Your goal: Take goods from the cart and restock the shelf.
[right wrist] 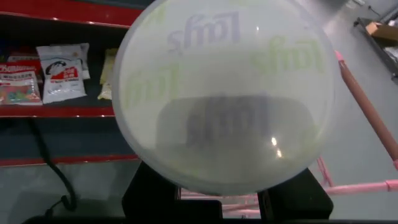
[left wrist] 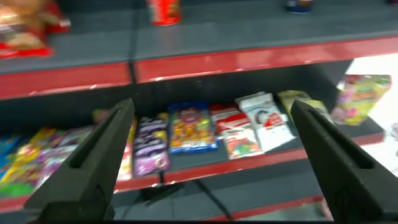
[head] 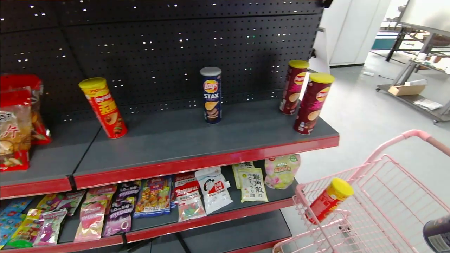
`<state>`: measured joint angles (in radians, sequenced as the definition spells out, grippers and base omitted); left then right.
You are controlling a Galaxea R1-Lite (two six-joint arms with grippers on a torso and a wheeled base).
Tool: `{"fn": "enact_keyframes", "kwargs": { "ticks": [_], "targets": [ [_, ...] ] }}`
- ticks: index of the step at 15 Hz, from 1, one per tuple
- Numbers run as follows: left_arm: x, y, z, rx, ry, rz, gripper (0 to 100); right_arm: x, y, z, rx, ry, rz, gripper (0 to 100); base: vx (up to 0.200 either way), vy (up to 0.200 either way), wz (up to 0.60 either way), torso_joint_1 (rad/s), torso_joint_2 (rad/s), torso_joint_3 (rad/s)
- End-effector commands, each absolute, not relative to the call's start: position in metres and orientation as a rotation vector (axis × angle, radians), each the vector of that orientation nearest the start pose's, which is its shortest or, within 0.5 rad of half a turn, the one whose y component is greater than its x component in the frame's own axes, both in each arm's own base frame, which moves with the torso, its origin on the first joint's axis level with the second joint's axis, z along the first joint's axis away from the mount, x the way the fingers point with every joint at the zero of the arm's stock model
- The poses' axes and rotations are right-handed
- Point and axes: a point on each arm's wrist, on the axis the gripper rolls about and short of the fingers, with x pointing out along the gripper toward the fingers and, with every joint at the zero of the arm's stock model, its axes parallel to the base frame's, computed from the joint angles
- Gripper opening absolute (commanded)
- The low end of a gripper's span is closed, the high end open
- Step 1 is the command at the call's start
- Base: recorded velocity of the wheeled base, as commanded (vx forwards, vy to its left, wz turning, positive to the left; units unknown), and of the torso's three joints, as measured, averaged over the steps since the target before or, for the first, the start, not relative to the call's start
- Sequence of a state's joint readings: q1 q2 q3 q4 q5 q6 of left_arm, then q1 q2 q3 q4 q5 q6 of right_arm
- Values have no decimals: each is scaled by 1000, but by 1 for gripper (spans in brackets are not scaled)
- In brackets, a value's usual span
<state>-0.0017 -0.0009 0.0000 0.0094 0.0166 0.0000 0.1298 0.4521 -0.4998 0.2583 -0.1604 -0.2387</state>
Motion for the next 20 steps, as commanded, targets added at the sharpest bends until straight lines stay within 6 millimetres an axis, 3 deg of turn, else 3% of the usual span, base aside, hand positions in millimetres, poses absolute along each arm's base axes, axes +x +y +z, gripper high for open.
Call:
{"fn": "enact_keyframes", "kwargs": {
  "ticks": [1,5,7,11,14,20],
  "targets": [
    [-23,0,75,0,9,15,100,-6,-4,187,-267,188,-8,0,0,0,0,0,0,0],
    [-23,0,75,0,9,15,100,-42,-10,158,-251,25,-6,0,100,0,0,1,1,1],
    [-23,0,75,0,9,14,100,-48,-11,150,-244,-8,-12,0,200,0,0,-24,-14,9],
    [-23,0,75,0,9,14,100,-46,-10,149,-230,-7,-7,0,200,0,0,5,2,0],
    [-23,0,75,0,9,14,100,-44,-9,143,-155,6,59,0,0,0,0,0,0,0],
    [-22,0,75,6,17,1,100,-22,-5,110,-149,-34,68,0,0,0,0,0,0,0]
  ]
}}
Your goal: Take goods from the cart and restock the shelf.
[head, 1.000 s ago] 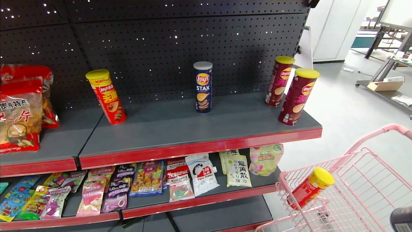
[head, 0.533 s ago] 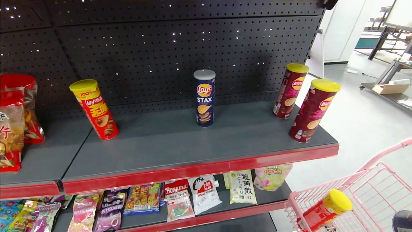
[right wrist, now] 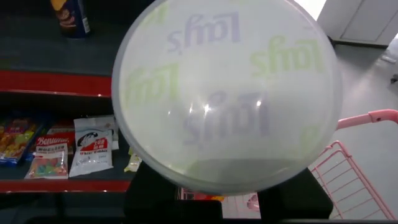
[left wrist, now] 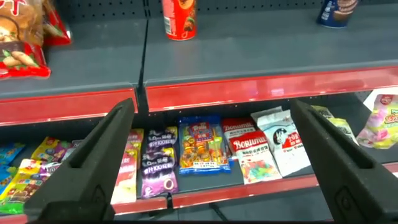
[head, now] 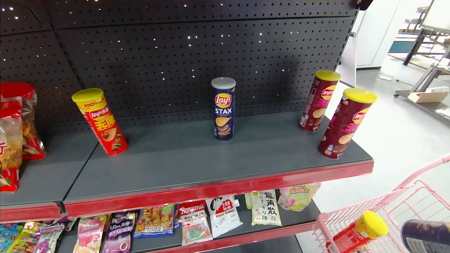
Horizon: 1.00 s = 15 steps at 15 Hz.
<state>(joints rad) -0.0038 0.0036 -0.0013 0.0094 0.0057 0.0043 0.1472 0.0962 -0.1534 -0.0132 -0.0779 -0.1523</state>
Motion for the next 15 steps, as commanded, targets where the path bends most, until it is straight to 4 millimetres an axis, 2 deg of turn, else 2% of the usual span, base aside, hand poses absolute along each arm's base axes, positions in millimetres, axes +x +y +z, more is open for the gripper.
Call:
{"fn": "enact_keyframes", "kwargs": {
  "ticks": [1,3,4,5,6,7,8,10,11,13,15],
  "targets": [
    [-22,-1,76,22,21,-66,100,-22,-5,111,-147,-37,70,0,0,0,0,0,0,0],
    [-18,-1,77,61,71,-133,100,-22,-5,110,-148,-30,69,0,0,0,0,0,0,0],
    [-19,-2,102,52,26,-193,100,-22,-5,109,-148,-27,69,0,0,0,0,0,0,0],
    [3,-4,174,0,58,-224,100,-21,-5,108,-149,-17,70,0,0,0,0,0,0,0],
    [20,-5,204,-54,76,-222,100,-21,-5,107,-149,-13,70,0,0,0,0,0,0,0],
    [65,-8,245,-82,135,-231,100,-19,-4,98,-154,19,75,0,0,0,0,0,0,0],
    [95,-14,248,-24,208,-278,100,-18,-4,93,-156,34,76,0,0,0,0,0,0,0],
    [132,-31,240,16,274,-419,100,-17,-4,90,-157,44,80,0,0,0,0,0,0,0],
    [163,-44,228,11,327,-503,100,-16,-3,87,-157,52,107,0,0,0,0,0,0,0],
    [203,-64,210,11,338,-615,100,-17,-3,89,-153,42,109,0,0,0,0,0,0,0],
    [231,-78,199,8,304,-701,100,-17,-3,89,-153,40,108,0,0,0,0,0,0,0]
  ]
}}
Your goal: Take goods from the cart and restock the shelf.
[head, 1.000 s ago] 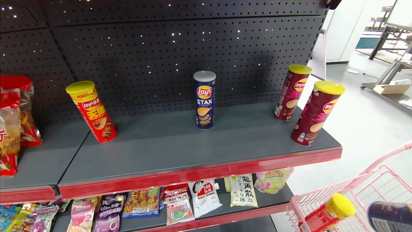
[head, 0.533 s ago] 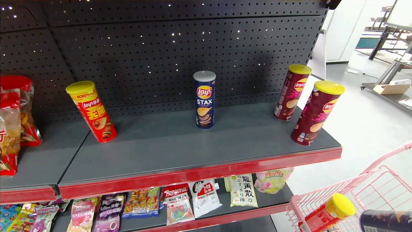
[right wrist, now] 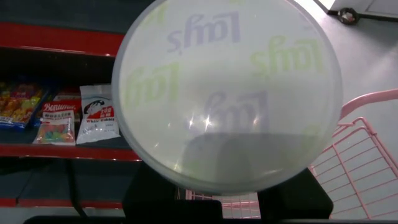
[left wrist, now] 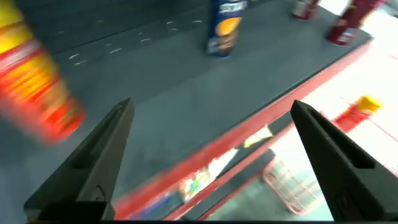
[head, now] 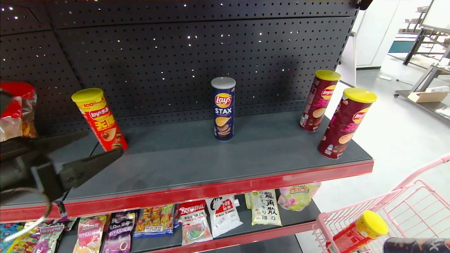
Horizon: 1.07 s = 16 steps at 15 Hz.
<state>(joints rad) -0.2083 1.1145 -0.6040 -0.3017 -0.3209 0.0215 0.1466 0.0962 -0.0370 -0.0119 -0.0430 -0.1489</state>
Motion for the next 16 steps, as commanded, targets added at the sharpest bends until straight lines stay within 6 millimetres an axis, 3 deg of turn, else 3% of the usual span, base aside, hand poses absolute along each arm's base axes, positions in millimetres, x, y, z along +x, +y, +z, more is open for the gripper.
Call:
{"fn": "enact_keyframes", "kwargs": {
  "ticks": [1,6,9,12,16],
  "targets": [
    [247,-85,195,8,298,-732,100,-17,-4,90,-153,38,108,0,0,0,0,0,0,0],
    [314,-110,175,110,276,-840,100,-17,-4,89,-153,40,105,0,0,0,0,0,0,0],
    [338,-120,166,110,211,-929,100,-17,-4,90,-153,37,104,0,0,0,0,0,0,0],
    [366,-127,162,123,143,-907,100,-17,-4,89,-153,40,105,0,0,0,0,0,0,0],
    [388,-135,163,137,59,-883,100,-17,-4,90,-153,38,103,0,0,0,0,0,0,0]
  ]
}}
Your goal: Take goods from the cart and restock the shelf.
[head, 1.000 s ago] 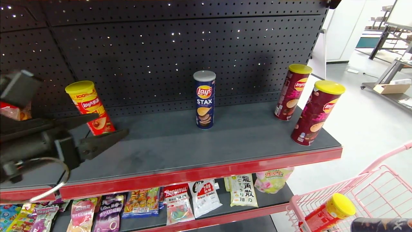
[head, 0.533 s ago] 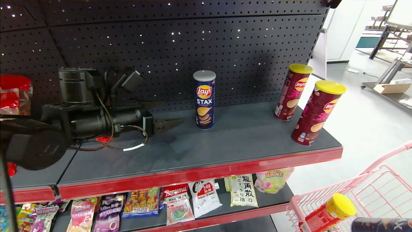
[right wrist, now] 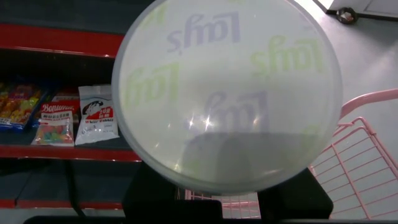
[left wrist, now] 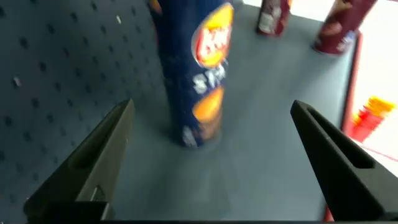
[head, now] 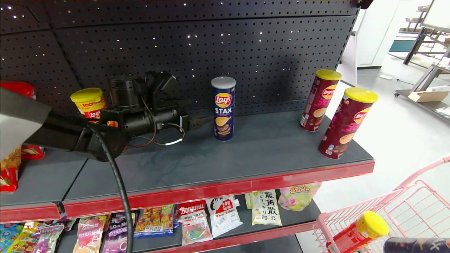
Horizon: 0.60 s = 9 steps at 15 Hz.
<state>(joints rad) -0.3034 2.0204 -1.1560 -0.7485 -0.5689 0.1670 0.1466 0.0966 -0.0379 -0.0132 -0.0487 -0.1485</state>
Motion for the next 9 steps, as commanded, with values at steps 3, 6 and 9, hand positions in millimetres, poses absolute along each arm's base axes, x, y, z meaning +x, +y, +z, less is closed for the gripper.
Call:
{"fn": "enact_keyframes", "kwargs": {
  "ticks": [3,6,9],
  "targets": [
    [394,-144,164,138,12,-900,100,-17,-4,90,-153,38,101,0,0,0,0,0,0,0],
    [400,-147,159,139,6,-896,100,-17,-4,91,-153,34,100,0,0,0,0,0,0,0],
    [414,-154,155,145,-33,-889,100,-17,-4,90,-155,37,98,0,0,0,0,0,0,0]
  ]
}}
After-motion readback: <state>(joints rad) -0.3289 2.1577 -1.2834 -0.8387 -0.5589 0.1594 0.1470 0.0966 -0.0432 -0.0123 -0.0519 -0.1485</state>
